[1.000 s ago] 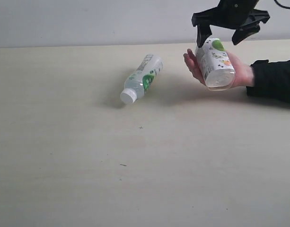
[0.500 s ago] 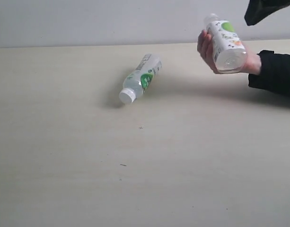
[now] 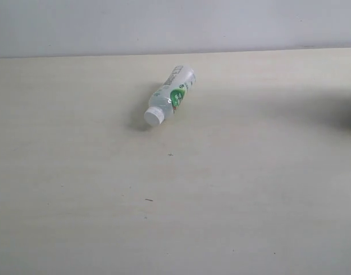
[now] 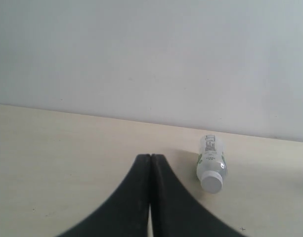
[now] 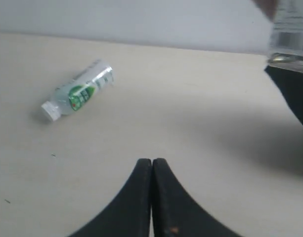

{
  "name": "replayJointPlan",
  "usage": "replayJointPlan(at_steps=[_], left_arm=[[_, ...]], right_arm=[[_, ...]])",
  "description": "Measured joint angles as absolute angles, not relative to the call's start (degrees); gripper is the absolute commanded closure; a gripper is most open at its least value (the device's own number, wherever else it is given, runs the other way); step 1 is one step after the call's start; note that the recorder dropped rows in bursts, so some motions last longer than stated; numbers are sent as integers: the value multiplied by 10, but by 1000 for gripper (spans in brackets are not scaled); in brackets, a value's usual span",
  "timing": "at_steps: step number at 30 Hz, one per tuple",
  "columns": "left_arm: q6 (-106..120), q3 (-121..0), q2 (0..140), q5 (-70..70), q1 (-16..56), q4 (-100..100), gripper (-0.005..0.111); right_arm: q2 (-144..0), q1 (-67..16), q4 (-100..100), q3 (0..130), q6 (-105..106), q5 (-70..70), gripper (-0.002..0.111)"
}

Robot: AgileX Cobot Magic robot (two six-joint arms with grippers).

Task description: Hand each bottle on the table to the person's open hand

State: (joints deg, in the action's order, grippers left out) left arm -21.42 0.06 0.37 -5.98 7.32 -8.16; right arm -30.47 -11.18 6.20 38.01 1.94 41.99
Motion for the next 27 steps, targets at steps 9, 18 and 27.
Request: replayJointPlan(at_steps=[9,18,27], left_arm=[[-214,1,4,-60,73,-82,106],[-214,1,4,-60,73,-82,106],[-214,1,4,-60,73,-82,106]], right_arm=[[-109,-112,117,282,19,439,108],[-58,-112,119,273,19,449,108],[-58,-112,119,273,19,449,108]])
